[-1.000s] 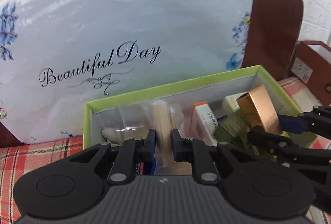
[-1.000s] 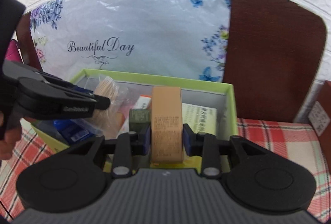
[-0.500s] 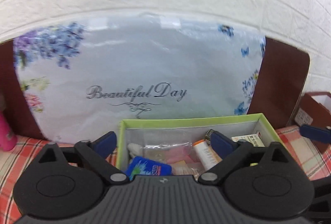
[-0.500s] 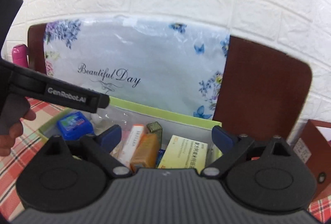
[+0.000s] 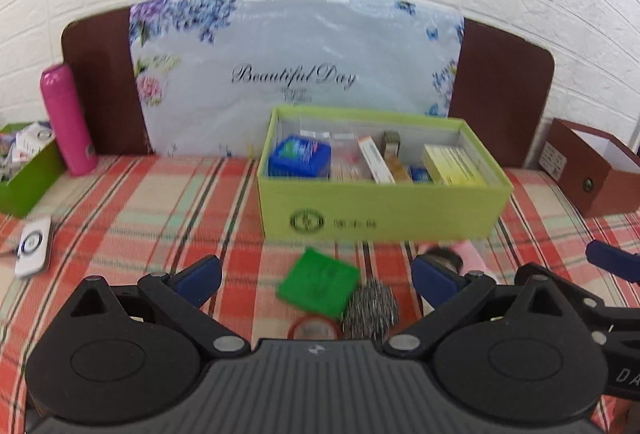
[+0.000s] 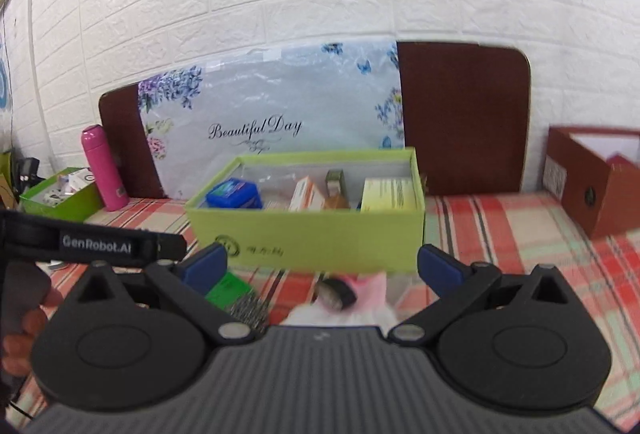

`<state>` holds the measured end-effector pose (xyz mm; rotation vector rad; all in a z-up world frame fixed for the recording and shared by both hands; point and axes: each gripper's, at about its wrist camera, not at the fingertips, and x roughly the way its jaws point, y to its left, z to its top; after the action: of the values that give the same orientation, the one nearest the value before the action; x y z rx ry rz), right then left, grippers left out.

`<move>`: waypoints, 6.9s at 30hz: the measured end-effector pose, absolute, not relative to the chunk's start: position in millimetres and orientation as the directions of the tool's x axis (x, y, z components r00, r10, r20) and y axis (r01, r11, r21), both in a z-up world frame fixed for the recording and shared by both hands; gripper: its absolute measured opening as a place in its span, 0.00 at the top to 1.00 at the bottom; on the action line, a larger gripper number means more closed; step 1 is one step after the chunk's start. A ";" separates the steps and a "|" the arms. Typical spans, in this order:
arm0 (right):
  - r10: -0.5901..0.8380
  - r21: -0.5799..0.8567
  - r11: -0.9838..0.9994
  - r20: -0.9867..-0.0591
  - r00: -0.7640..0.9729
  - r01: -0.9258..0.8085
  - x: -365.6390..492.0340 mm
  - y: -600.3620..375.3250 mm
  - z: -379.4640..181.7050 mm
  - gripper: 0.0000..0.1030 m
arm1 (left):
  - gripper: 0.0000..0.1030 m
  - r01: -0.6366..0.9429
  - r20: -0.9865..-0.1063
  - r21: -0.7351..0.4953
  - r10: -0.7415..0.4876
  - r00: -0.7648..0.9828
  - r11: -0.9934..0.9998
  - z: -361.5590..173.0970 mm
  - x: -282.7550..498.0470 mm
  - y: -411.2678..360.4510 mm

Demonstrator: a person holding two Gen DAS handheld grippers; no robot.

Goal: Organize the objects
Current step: 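Withdraw both tools from the lime-green box back over the table, then grasp the steel wool ball with left tool while right tool grasps the white glove, then carry steel wool with left tool into lime-green box while right tool drops glove there, then withdraw both tools from the lime-green box back over the table, then grasp the red tape roll with left tool while right tool grasps the black tape roll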

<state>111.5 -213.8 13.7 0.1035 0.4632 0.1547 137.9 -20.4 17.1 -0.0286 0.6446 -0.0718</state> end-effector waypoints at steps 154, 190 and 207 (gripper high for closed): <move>0.138 -0.029 0.987 -0.374 0.917 -0.160 224.5 -230.3 28.3 0.00 | 0.00 0.169 -0.517 -0.048 -0.170 0.839 0.984 58.8 241.8 -58.0; 0.028 0.029 0.999 -0.517 0.855 -0.015 49.8 -211.1 -47.5 0.00 | 0.04 0.120 -0.624 -0.108 -0.161 0.764 0.987 -32.6 98.2 4.5; 0.095 -0.025 0.991 -0.530 0.843 -0.128 82.7 -198.1 -54.5 0.15 | 0.54 0.205 -0.705 -0.111 -0.223 0.674 0.972 -74.3 154.9 -11.7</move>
<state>82.7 -198.1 -54.5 -0.0604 0.5561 0.1178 154.9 -11.7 -74.3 -0.0231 0.7958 -0.2410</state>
